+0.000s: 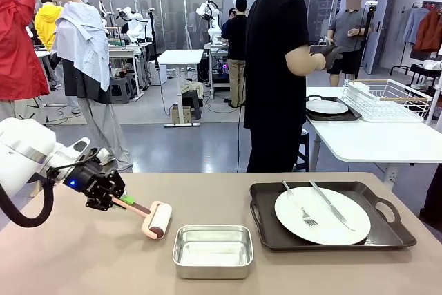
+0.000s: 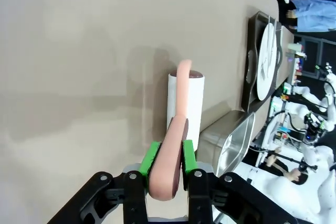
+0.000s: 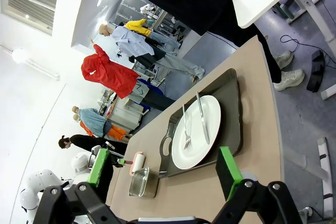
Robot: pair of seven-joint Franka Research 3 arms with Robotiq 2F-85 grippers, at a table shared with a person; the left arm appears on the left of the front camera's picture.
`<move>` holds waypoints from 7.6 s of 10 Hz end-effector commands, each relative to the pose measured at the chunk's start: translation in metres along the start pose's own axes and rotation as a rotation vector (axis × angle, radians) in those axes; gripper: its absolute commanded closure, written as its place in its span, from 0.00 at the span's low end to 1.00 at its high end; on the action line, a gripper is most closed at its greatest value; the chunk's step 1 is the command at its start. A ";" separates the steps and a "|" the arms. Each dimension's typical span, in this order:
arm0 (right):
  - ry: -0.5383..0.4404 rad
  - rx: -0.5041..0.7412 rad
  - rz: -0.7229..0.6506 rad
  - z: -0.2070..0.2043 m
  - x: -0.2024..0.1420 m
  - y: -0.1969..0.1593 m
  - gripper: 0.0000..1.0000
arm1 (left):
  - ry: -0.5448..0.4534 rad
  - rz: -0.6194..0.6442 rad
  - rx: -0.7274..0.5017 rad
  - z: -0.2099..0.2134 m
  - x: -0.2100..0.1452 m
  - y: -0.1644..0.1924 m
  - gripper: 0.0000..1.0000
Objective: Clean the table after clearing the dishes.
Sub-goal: When the left (or right) Handle tray is removed, use the left hand (or right hand) to clean the left (or right) side of the table with the Lint Roller, then place the Lint Roller back on top of the Airtight Container.
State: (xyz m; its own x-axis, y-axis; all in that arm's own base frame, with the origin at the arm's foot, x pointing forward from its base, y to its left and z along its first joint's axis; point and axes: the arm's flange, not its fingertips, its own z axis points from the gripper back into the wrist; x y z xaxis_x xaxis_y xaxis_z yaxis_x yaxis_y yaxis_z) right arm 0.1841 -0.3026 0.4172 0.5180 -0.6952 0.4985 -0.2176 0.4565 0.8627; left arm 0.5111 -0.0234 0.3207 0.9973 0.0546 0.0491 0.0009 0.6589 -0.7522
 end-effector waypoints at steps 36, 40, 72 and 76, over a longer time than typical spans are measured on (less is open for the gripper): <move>-0.015 0.012 0.019 0.000 -0.003 0.003 0.00 | 0.002 -0.543 0.332 0.194 -0.091 -0.144 0.77; -0.015 0.012 0.019 0.000 -0.003 0.003 0.00 | 0.334 -0.893 0.544 0.102 -0.091 -0.279 0.77; -0.015 0.012 0.019 0.000 -0.003 0.003 0.00 | 0.816 -1.352 0.316 -0.185 0.004 -0.308 0.77; -0.015 0.012 0.019 0.000 -0.003 0.003 0.00 | 0.824 -1.367 0.326 -0.191 -0.006 -0.308 0.77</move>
State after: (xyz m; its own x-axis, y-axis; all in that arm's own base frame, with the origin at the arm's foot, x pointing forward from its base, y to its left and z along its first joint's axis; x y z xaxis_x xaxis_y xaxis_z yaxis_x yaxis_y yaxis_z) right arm 0.1842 -0.3025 0.4170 0.5187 -0.6950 0.4979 -0.2176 0.4558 0.8631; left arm 0.5185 -0.3722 0.4262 0.0326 -0.9944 0.1008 0.9595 0.0029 -0.2817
